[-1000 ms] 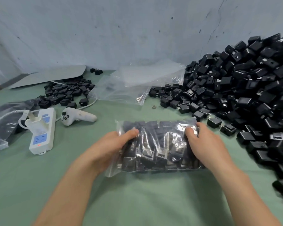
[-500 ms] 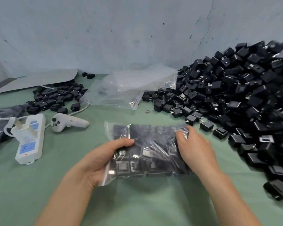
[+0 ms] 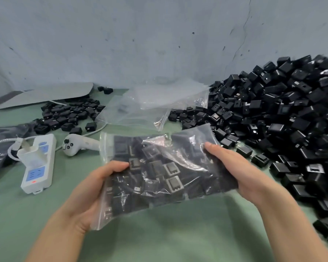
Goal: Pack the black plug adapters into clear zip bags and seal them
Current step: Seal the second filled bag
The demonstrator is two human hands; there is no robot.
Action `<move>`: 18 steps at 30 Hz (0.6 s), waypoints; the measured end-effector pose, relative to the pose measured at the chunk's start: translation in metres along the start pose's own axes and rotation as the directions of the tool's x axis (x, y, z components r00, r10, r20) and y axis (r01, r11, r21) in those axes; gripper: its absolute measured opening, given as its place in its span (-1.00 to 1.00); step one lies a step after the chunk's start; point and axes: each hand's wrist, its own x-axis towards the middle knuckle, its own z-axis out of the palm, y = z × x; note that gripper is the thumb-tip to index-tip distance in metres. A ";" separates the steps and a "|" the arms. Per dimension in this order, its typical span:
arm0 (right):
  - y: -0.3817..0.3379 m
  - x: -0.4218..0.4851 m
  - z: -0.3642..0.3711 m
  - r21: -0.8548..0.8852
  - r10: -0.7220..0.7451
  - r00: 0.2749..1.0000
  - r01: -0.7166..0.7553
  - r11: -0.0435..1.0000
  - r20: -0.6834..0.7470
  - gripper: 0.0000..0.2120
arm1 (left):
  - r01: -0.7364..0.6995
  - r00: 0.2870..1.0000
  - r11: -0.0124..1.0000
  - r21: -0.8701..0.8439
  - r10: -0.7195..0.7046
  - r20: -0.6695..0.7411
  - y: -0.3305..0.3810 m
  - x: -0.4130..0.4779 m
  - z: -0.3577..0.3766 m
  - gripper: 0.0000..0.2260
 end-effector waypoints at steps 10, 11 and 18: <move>0.016 -0.002 -0.005 0.506 -0.062 0.980 -0.044 0.862 0.191 -0.42 | -0.096 0.994 0.982 -0.162 0.088 -0.060 -0.005 -0.003 -0.006 -0.75; 0.019 -0.002 0.003 0.612 -0.109 0.963 -0.067 0.788 0.247 -0.43 | -0.146 0.987 0.974 -0.172 0.130 -0.097 -0.003 -0.003 -0.005 -0.73; 0.022 0.012 0.094 0.950 -0.246 0.943 -0.156 0.270 0.225 -0.49 | -0.307 0.942 0.937 -0.166 0.274 -0.194 0.004 -0.008 0.003 -0.91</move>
